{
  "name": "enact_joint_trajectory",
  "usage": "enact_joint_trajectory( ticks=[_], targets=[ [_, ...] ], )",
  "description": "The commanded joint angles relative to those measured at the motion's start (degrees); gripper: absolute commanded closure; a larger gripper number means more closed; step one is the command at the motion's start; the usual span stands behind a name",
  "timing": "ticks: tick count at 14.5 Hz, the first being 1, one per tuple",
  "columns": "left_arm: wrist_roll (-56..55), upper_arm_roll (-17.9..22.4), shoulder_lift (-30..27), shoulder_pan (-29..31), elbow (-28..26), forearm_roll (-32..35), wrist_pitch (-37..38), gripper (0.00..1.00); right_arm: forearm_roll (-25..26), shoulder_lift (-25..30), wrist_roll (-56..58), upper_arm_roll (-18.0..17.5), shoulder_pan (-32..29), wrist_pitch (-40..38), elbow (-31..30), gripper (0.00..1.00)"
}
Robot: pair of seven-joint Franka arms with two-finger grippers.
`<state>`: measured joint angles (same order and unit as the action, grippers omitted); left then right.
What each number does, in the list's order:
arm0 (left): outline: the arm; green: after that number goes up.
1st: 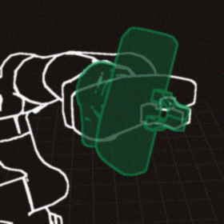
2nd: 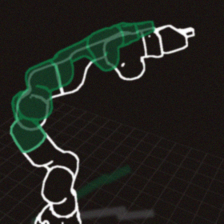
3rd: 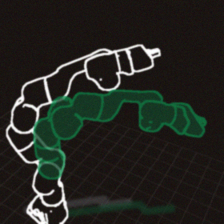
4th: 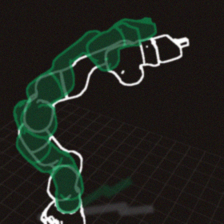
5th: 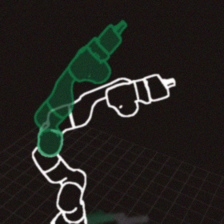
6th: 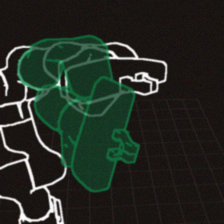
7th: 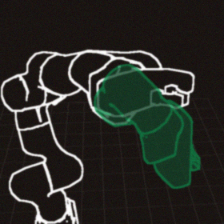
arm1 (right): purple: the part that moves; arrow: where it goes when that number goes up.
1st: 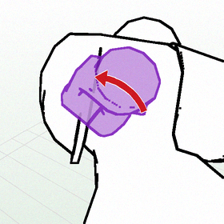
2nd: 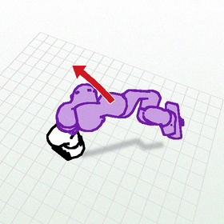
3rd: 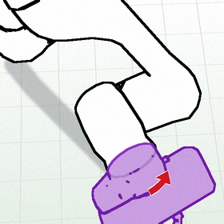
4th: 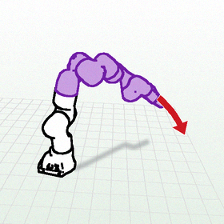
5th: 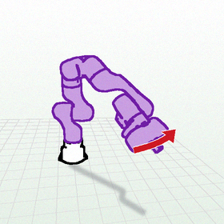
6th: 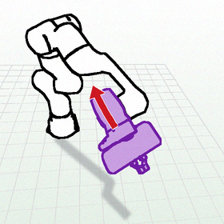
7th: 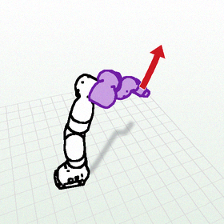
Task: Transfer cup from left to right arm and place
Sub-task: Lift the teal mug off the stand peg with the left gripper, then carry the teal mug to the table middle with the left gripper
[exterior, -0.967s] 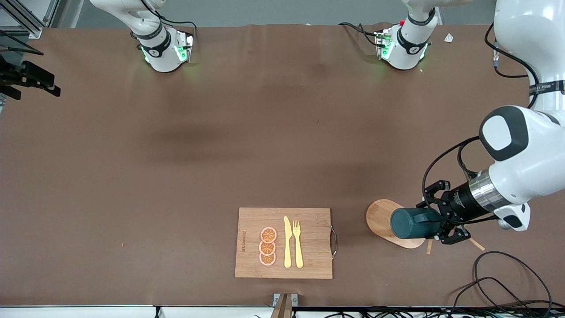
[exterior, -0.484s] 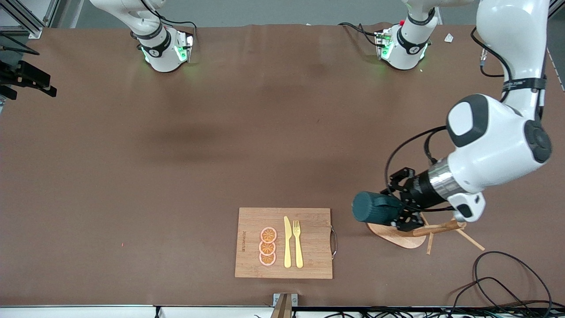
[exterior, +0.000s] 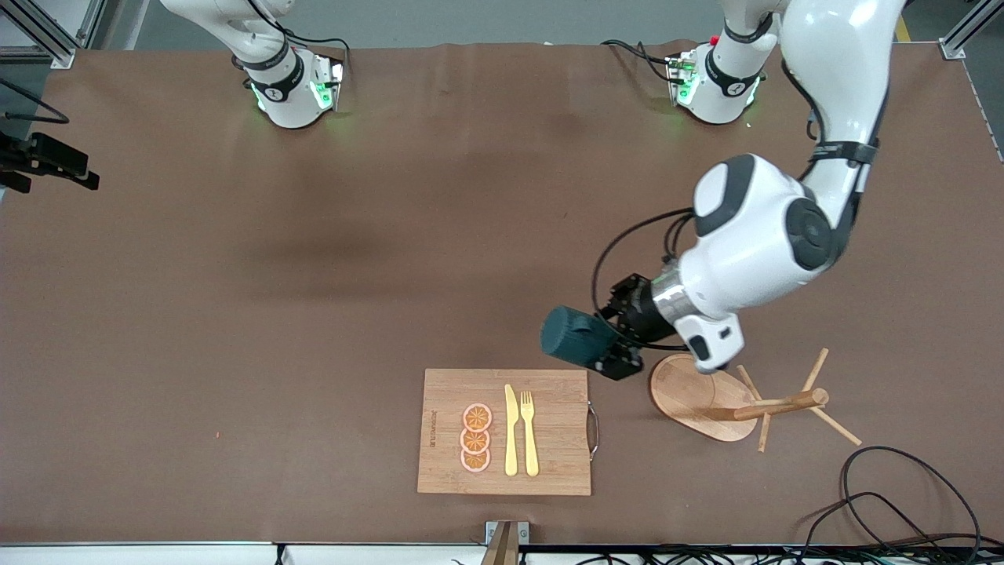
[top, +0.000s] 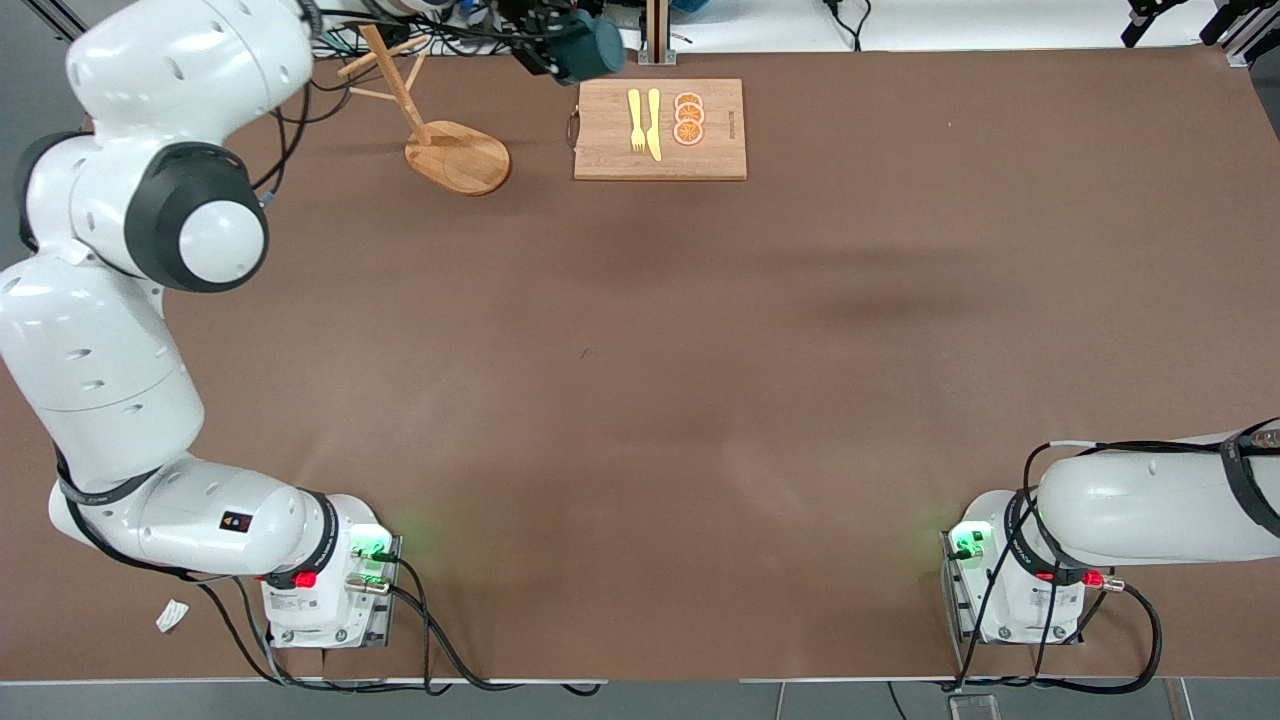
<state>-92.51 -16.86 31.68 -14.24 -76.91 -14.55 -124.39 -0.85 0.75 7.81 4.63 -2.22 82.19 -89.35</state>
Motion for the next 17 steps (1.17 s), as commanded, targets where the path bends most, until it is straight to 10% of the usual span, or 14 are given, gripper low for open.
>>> enact_joint_trajectory(
  ticks=[1, 12, 17],
  targets=[
    [0.0, 0.5, 1.4, -4.8, 0.2, 5.1, -3.2, 0.49, 0.1, -3.5, 0.8, -0.7, -1.8, 0.4, 2.2, 0.00],
    [-2.5, 0.7, 5.6, -17.7, -1.0, 42.6, -5.5, 0.50, -0.3, -10.1, 5.0, -0.7, -4.3, 7.0, 3.3, 0.00],
    [-14.3, 1.8, 7.2, -28.4, -1.8, 60.3, 7.8, 0.51, -0.3, -10.2, 6.1, -0.7, -4.8, 7.2, 3.2, 0.00]
  ],
)
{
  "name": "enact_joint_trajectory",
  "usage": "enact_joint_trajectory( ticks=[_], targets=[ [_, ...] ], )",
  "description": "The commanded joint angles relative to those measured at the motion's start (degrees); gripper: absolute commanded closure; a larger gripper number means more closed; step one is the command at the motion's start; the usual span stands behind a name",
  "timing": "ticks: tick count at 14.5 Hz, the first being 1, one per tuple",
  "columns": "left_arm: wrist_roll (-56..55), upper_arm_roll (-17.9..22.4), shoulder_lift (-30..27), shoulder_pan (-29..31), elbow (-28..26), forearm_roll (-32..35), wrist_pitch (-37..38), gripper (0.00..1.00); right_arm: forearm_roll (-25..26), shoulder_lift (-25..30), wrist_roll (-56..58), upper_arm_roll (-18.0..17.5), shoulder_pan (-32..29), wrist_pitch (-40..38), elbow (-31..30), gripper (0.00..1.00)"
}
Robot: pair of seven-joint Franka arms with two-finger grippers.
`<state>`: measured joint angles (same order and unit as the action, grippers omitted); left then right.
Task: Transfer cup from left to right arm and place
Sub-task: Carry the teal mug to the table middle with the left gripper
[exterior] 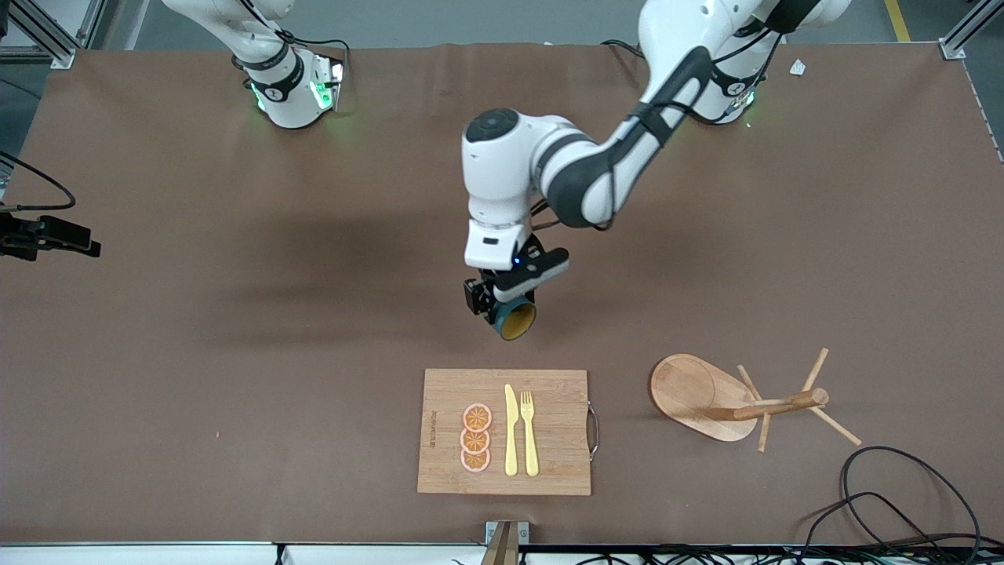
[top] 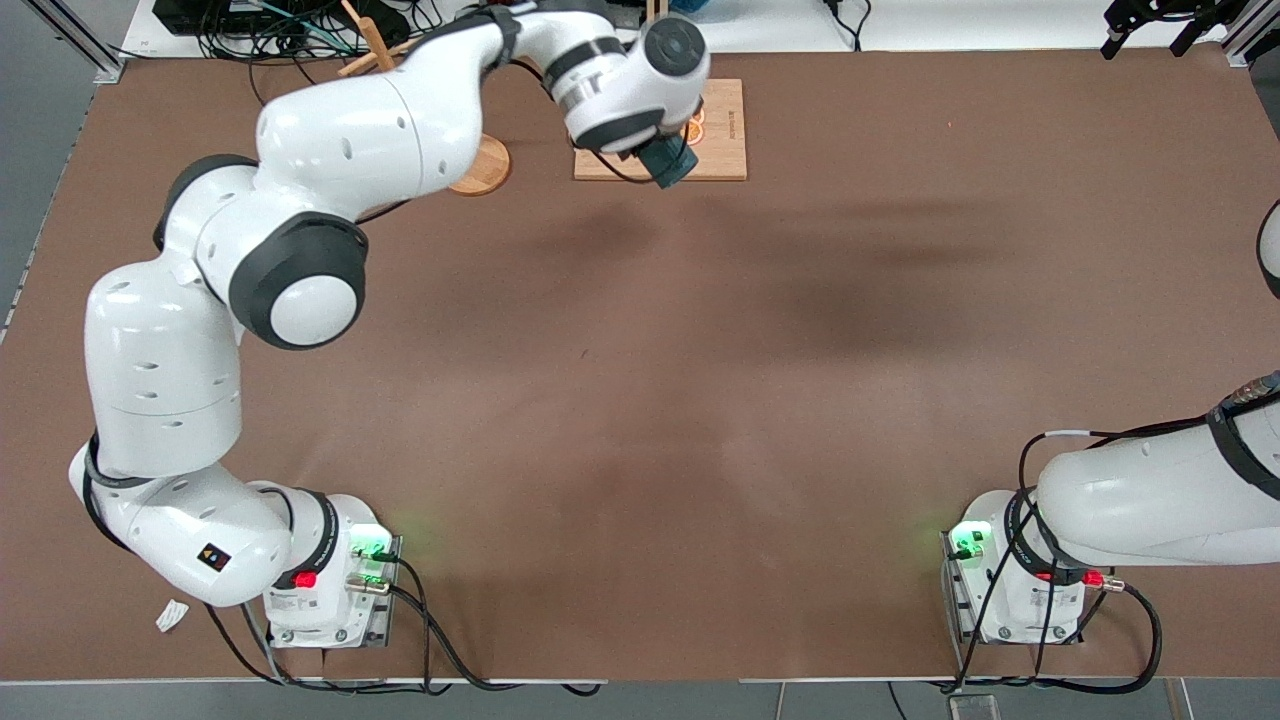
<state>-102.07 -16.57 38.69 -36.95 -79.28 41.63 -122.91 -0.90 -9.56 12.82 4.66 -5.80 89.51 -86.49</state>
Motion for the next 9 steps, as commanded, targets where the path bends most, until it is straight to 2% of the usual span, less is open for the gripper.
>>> enact_joint_trajectory(
  ticks=[1, 3, 6, 9],
  targets=[
    [-5.1, 1.7, -0.1, -7.2, 0.4, 6.9, 8.6, 0.51, -0.2, 0.1, 1.1, -0.7, -1.2, 0.0, 0.4, 0.00],
    [-7.9, 1.6, 0.4, -11.2, 0.4, 13.7, 13.5, 0.51, -0.1, 0.1, 1.2, -0.7, -1.2, 0.4, 0.4, 0.00],
    [-9.7, 2.4, 5.4, -17.9, 0.5, 25.7, 25.9, 0.51, 0.9, -0.5, 1.2, -0.7, -1.1, 0.9, 0.4, 0.00],
    [-16.4, 3.9, 12.4, -23.3, 0.8, 33.3, 29.8, 0.51, 0.7, -0.6, 0.9, -0.7, -1.7, 0.8, 0.4, 0.00]
  ],
)
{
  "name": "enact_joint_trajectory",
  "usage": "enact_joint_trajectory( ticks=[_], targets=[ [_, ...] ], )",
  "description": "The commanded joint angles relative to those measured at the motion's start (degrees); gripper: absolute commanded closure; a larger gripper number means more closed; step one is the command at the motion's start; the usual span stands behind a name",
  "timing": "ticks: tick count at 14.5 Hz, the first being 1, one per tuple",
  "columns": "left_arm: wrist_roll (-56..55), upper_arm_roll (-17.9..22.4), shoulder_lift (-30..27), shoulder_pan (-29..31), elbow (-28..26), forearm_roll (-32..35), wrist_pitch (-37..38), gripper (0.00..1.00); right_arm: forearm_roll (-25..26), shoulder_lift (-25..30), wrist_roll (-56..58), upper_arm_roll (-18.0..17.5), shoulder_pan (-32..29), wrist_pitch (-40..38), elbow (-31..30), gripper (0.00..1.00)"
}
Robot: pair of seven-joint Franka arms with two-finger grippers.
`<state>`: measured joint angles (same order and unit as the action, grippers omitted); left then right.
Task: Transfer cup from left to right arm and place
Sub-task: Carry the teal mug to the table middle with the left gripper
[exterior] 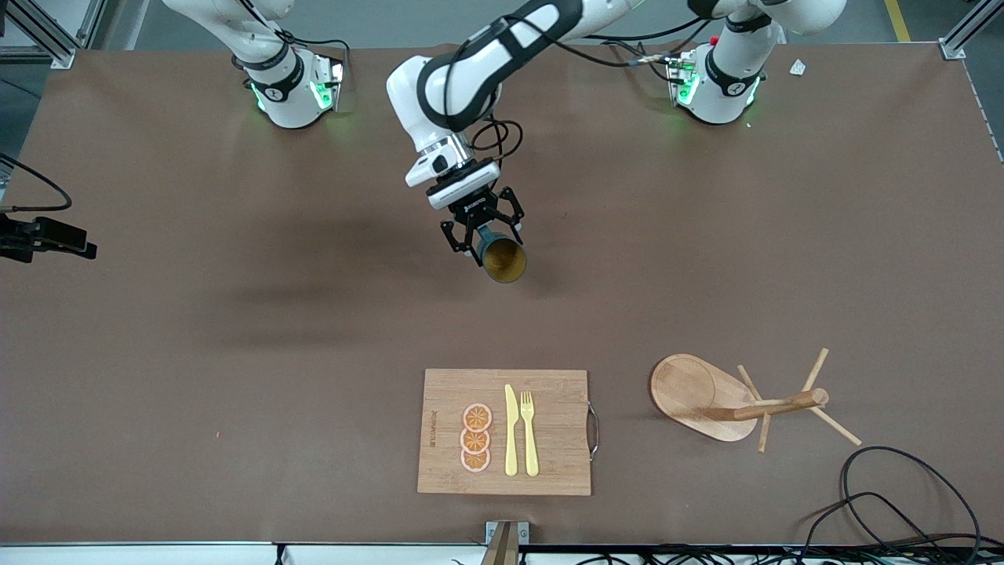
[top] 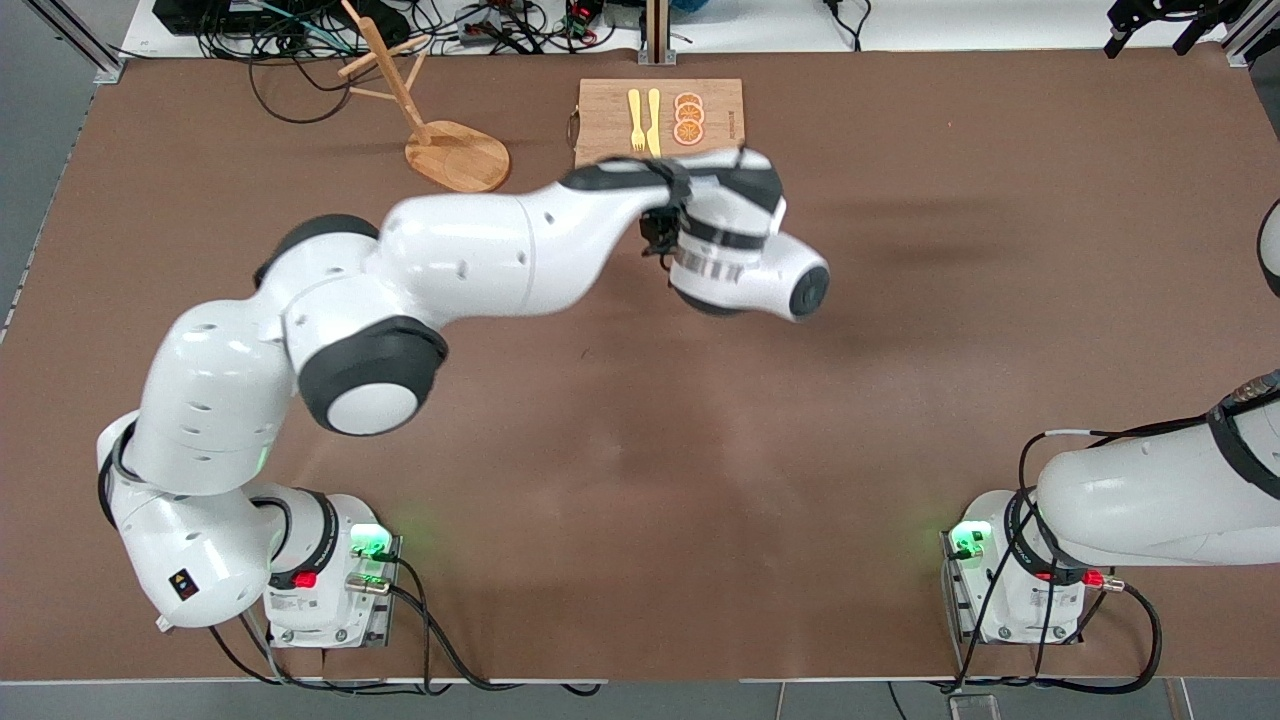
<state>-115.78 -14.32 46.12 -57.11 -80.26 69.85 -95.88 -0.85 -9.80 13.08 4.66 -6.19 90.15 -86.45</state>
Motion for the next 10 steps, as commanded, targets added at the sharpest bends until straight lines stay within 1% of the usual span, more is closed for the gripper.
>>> enact_joint_trajectory(
  ticks=[1, 3, 4, 6, 7, 9, 10],
  targets=[
    [-2.9, 1.7, 6.2, -4.2, 1.9, 6.2, 3.7, 0.51, 0.6, -0.4, 0.5, -0.7, -1.5, 0.3, 0.4, 0.00],
    [-4.4, 1.8, 8.1, -6.4, 2.8, 7.0, 3.8, 0.51, 0.3, -0.5, 0.5, -0.7, -1.5, 0.3, 0.4, 0.00],
    [-7.1, 2.9, 9.1, -7.5, 3.3, 7.4, 3.9, 0.51, 0.3, -0.5, 0.4, -0.7, -1.5, 0.3, 0.4, 0.00],
    [-10.4, 6.1, 9.4, -10.3, 3.3, 8.5, 3.8, 0.51, 0.1, -0.4, 0.1, -0.7, -1.4, 0.3, 0.4, 0.00],
    [-12.4, 6.8, 10.4, -10.7, 3.3, 10.4, 3.8, 0.51, 0.0, -0.4, 0.0, -0.7, -1.2, 0.3, 0.4, 0.00],
    [-17.2, 6.9, 12.8, -10.7, 3.3, 16.9, 3.8, 0.51, -0.1, -0.4, 0.0, -0.7, -1.1, 0.3, 0.4, 0.00],
    [-18.0, 7.1, 13.1, -10.7, 3.3, 19.1, 3.8, 0.51, -0.2, -0.4, -0.1, -0.8, -0.8, 0.3, 0.4, 0.00]
  ],
)
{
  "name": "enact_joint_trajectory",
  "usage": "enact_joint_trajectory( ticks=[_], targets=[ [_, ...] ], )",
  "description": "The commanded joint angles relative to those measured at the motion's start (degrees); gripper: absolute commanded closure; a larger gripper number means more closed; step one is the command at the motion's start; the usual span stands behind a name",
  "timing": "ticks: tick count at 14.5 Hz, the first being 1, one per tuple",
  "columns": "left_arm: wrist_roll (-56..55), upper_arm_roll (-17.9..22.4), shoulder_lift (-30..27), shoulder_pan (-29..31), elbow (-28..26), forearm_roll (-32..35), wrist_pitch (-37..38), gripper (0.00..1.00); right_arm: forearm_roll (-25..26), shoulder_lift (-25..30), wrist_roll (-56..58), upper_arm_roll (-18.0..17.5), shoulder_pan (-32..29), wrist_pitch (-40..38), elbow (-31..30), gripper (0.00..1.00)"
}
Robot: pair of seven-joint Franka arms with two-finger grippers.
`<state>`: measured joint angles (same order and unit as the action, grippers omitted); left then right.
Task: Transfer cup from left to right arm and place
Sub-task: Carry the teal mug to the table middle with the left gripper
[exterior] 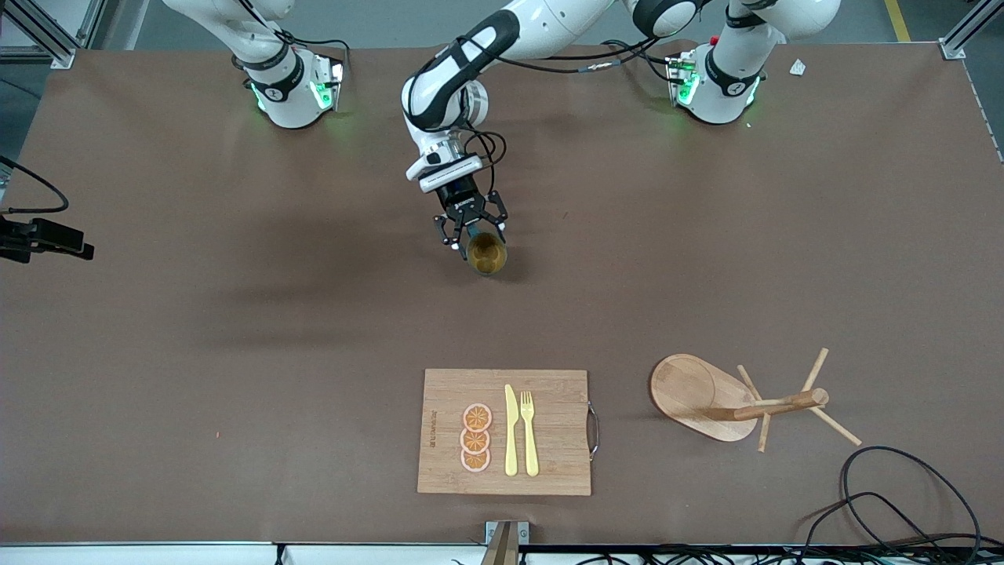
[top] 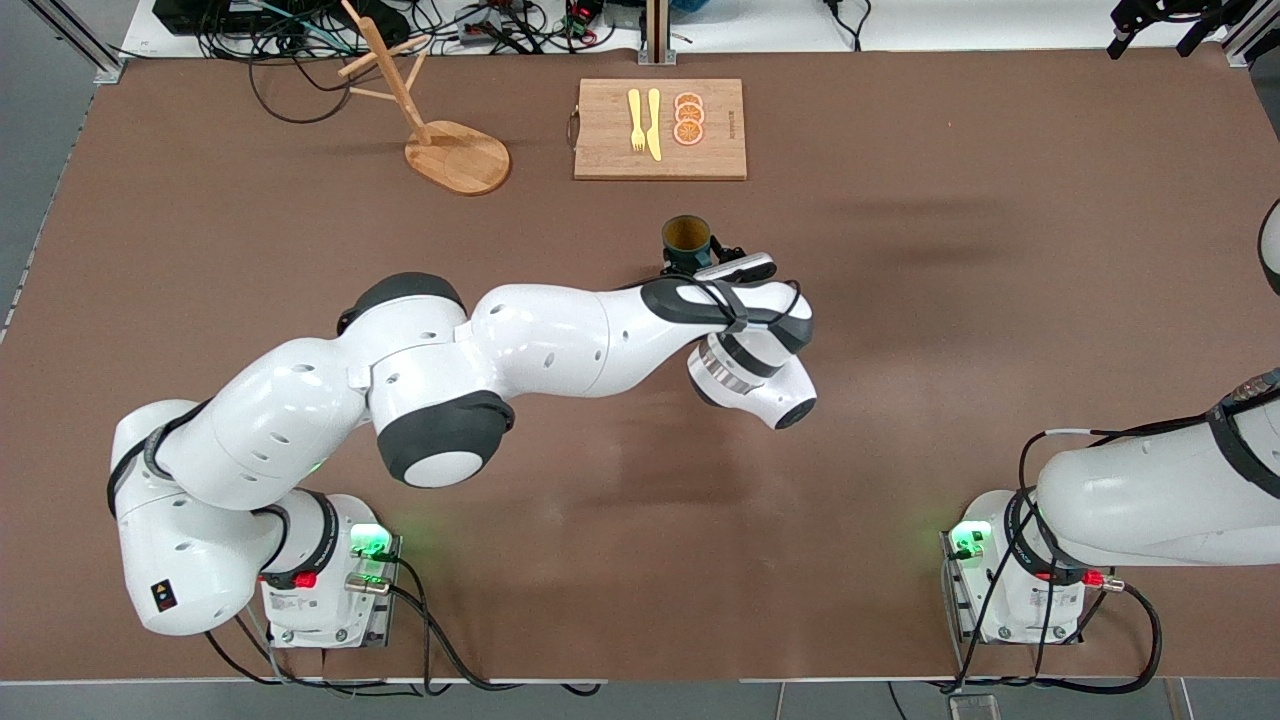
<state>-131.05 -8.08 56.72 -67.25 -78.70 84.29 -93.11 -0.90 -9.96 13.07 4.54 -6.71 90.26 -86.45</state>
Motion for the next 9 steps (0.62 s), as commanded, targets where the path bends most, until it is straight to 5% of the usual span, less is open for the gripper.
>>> enact_joint_trajectory(
  ticks=[1, 4, 6, 7, 9],
  targets=[
    [-3.0, 1.1, 2.8, -0.6, 1.7, 5.8, 1.0, 0.51, -0.2, -0.2, -0.5, -0.7, -0.1, 0.2, 0.4, 0.00],
    [-6.9, 1.8, 4.2, -0.6, 1.6, 9.8, 0.9, 0.47, -1.1, -0.2, -8.9, -1.1, 2.1, 0.2, 0.4, 0.00],
    [-6.4, 1.8, 4.2, -0.6, 1.5, 9.8, 0.8, 0.25, -4.5, -0.3, -12.6, -1.0, 4.0, 0.3, -0.1, 0.00],
    [-6.3, 1.8, 4.2, -0.6, 1.4, 9.9, 0.7, 0.00, -5.0, -1.1, -12.9, -1.0, 5.7, 0.5, -0.1, 0.00],
    [-5.5, 1.7, 4.1, -0.8, 1.2, 9.7, 0.7, 0.00, -5.1, -2.1, -13.9, -1.0, 8.9, 1.8, -0.3, 0.00]
  ],
)
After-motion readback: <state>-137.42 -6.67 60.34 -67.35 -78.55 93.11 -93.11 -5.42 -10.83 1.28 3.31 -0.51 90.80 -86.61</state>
